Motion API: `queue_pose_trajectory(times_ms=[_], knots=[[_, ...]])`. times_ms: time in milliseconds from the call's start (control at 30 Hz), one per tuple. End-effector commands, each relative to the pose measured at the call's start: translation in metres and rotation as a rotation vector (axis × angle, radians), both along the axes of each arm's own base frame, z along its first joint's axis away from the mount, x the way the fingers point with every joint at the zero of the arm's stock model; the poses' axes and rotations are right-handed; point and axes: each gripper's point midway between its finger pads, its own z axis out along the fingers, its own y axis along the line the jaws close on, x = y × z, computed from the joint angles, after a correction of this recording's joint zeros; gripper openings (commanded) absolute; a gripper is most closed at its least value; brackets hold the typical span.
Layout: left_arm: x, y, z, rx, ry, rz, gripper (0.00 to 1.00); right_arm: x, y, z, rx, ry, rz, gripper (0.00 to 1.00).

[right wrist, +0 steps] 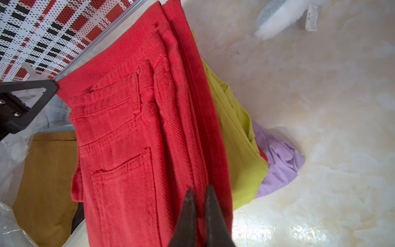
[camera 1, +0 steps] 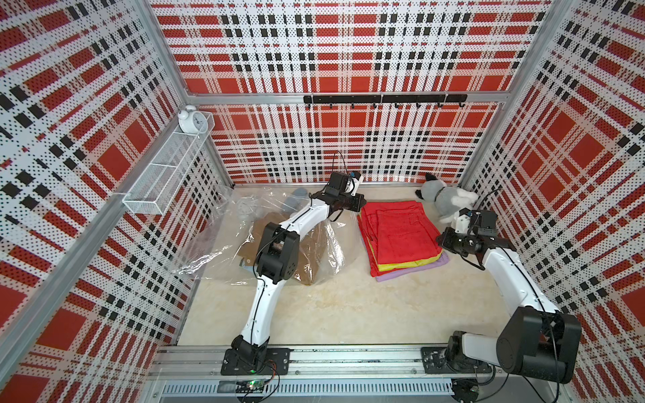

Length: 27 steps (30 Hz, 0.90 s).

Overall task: Take the trousers out of the vacuum bag
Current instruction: Place the trousers at the center of the board.

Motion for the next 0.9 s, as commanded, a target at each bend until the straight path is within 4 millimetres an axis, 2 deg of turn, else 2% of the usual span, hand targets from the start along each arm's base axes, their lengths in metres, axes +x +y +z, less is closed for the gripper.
queue_pose_trajectory(times_ms=[0, 67, 133, 167, 233, 267, 467, 600, 733, 867], knots=[[-0.002, 0.003, 0.011, 0.006, -0.039, 0.002, 0.08, -0.003, -0.010, -0.014, -0.041, 0.034, -0.038, 0.01], [-0.002, 0.004, 0.005, 0.018, -0.033, 0.011, 0.11, -0.005, -0.011, -0.024, -0.043, 0.061, -0.043, 0.05], [-0.001, 0.006, 0.006, 0.023, -0.040, 0.018, 0.18, -0.004, -0.013, -0.027, -0.046, 0.070, -0.048, 0.14], [0.000, 0.006, 0.007, 0.021, -0.045, 0.020, 0.21, -0.003, -0.013, -0.027, -0.050, 0.069, -0.048, 0.21], [0.001, 0.006, 0.012, 0.021, -0.058, 0.025, 0.25, -0.002, -0.014, -0.025, -0.054, 0.069, -0.051, 0.44], [0.002, 0.007, 0.016, 0.019, -0.067, 0.031, 0.27, 0.000, -0.015, -0.022, -0.057, 0.062, -0.052, 0.49], [0.005, 0.010, 0.037, 0.012, -0.109, 0.060, 0.38, 0.006, -0.018, -0.003, -0.081, 0.014, -0.060, 0.55], [-0.001, 0.005, 0.055, -0.001, -0.143, 0.056, 0.42, 0.008, -0.017, 0.004, -0.074, -0.008, -0.053, 0.56], [-0.014, -0.010, 0.073, -0.008, -0.182, 0.020, 0.48, 0.010, -0.014, 0.002, -0.056, -0.012, -0.046, 0.57], [-0.036, -0.031, 0.078, -0.025, -0.182, -0.053, 0.54, 0.009, -0.012, 0.001, -0.047, -0.017, -0.042, 0.57]])
